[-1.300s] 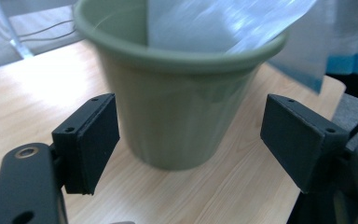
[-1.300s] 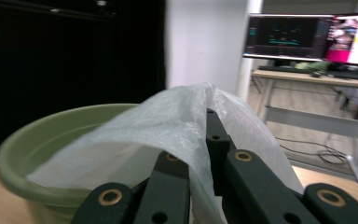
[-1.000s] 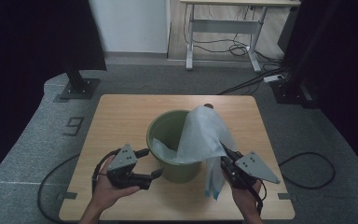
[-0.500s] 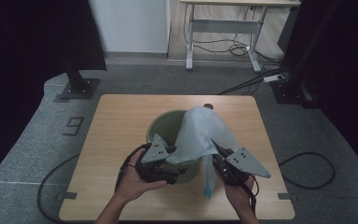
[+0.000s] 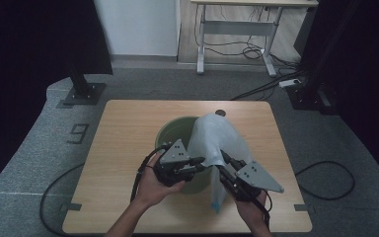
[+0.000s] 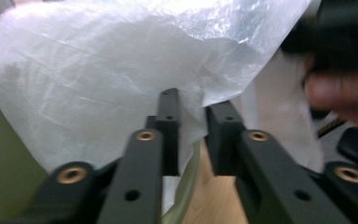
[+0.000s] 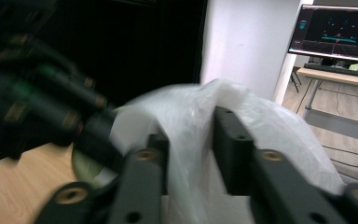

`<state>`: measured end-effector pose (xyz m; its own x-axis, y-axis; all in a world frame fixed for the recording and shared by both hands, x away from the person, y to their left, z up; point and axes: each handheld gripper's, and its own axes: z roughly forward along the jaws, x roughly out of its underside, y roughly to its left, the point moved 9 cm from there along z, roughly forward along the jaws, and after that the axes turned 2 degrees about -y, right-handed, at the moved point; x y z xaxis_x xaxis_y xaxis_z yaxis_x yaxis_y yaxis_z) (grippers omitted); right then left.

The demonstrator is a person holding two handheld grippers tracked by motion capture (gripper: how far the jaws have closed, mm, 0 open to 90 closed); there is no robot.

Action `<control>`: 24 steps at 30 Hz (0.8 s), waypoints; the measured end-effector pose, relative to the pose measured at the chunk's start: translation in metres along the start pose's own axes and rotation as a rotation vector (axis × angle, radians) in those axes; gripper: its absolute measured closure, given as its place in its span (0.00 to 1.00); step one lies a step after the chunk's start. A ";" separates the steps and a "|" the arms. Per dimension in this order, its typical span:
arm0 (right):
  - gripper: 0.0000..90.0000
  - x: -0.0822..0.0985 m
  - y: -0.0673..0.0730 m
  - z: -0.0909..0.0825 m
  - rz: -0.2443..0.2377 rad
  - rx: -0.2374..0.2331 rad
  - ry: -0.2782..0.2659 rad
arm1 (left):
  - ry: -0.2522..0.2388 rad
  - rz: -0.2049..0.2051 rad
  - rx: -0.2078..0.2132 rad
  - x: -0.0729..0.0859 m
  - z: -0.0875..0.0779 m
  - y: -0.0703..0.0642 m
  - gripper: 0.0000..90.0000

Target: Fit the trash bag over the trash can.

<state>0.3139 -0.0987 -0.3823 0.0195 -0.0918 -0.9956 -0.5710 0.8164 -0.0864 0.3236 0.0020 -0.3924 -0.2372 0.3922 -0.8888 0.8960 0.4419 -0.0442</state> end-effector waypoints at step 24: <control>0.28 0.103 -0.038 -0.056 0.271 0.051 0.035 | -0.122 -0.175 -0.184 -0.003 -0.051 0.060 1.00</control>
<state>0.2918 -0.1714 -0.4790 -0.1572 0.1151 -0.9808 -0.5096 0.8413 0.1804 0.3587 0.0690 -0.3693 -0.3253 0.2019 -0.9238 0.7594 0.6379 -0.1280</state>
